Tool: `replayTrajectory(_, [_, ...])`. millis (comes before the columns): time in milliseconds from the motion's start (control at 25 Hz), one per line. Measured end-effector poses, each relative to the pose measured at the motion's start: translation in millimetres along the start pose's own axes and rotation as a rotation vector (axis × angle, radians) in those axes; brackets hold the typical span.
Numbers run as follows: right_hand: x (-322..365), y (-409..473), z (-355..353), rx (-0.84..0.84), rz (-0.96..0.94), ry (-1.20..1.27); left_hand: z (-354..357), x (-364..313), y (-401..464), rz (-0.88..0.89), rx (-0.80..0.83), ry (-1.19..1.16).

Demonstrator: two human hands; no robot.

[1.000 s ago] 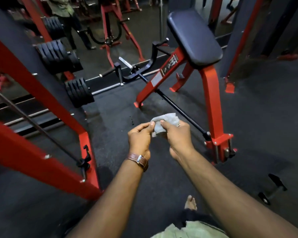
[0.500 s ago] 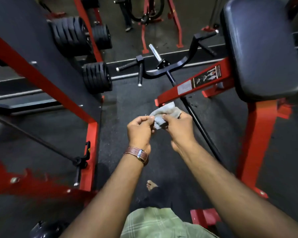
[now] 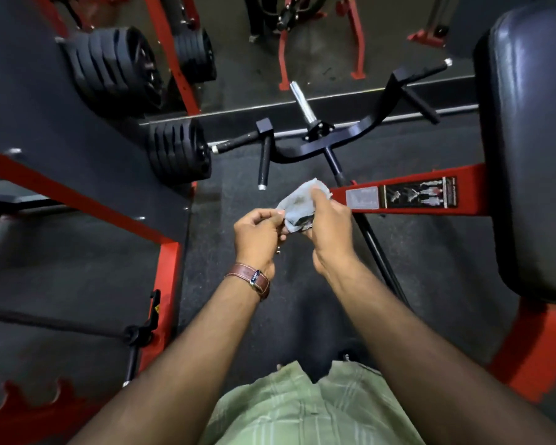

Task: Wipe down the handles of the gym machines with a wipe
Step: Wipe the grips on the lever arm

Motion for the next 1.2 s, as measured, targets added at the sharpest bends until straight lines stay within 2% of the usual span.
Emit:
replayTrajectory(120, [-1.6,54.6,13.9,-0.003,0.067,0.022,21.1,-12.6,39.1,-0.019,-0.034,-0.011])
replayTrajectory(280, [-4.7,132.8,35.5,0.06,0.029,-0.091,48.5,-23.6,94.8,-0.082,-0.083,-0.038])
replayTrajectory(400, [-11.0,191.2,47.9,0.043,0.051,-0.202,62.1,-18.9,142.5,-0.133,-0.137,-0.032])
replayTrajectory(560, [-29.9,249.4,64.1,0.022,0.055,-0.248,60.8,-1.3,207.7,-0.176,-0.242,0.068])
replayTrajectory(760, [-84.8,334.5,89.0,-0.024,0.095,-0.378,50.1,37.5,300.0,-0.242,-0.345,0.243])
replayTrajectory(840, [-103.0,366.4,103.3,-0.032,0.088,-0.439,47.0,54.5,332.4,-0.275,-0.348,0.305])
replayTrajectory(1040, [-137.7,447.6,145.5,-0.049,0.029,-0.385,47.6,89.6,409.7,-0.302,-0.309,0.319])
replayTrajectory(1200, [-155.1,466.6,152.5,-0.055,-0.12,-0.584,49.9,111.6,438.2,-0.333,-0.287,0.266])
Point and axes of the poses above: each hand's wrist, its own y-axis towards the middle knuckle, its own z-axis out of the palm, x = y × z, the point moved 9 cm from there along y, towards the middle knuckle, and after that the axes turned 13 degrees about y, right-handed, at the moved point
